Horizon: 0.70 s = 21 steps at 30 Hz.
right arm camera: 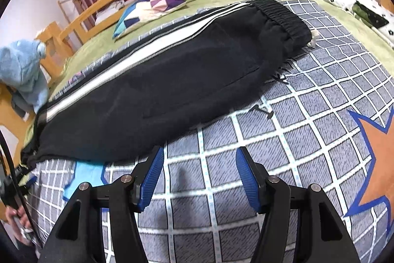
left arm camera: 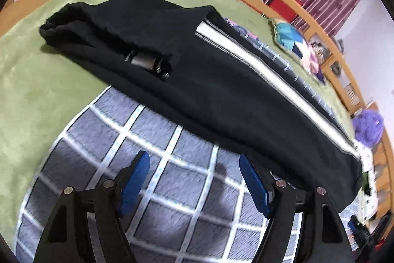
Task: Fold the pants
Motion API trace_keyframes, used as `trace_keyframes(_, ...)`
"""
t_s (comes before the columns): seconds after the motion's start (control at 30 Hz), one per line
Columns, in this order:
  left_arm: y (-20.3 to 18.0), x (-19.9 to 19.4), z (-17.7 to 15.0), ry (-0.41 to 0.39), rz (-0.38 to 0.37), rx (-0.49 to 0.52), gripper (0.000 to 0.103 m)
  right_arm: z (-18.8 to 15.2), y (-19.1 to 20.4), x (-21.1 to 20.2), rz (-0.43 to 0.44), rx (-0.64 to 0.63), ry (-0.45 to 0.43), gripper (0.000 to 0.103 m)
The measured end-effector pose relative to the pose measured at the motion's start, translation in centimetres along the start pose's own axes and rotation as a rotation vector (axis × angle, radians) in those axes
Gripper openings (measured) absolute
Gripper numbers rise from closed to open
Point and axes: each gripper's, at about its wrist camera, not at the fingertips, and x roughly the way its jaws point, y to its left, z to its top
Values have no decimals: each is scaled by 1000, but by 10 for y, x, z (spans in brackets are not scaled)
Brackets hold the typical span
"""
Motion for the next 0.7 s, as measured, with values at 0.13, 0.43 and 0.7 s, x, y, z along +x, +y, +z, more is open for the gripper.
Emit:
trace_keyframes(0.13,7,15,13,9,-80,-78,74,14,-11,11,26,60,-7,62)
trace_keyframes(0.43,9,50,46,-32,-146,-172,74,53,-45,67,70,248,7,62)
trace_keyframes(0.7,-6,63,65,-61,-68,-191,28,94,-50,108,25,331,-24,22)
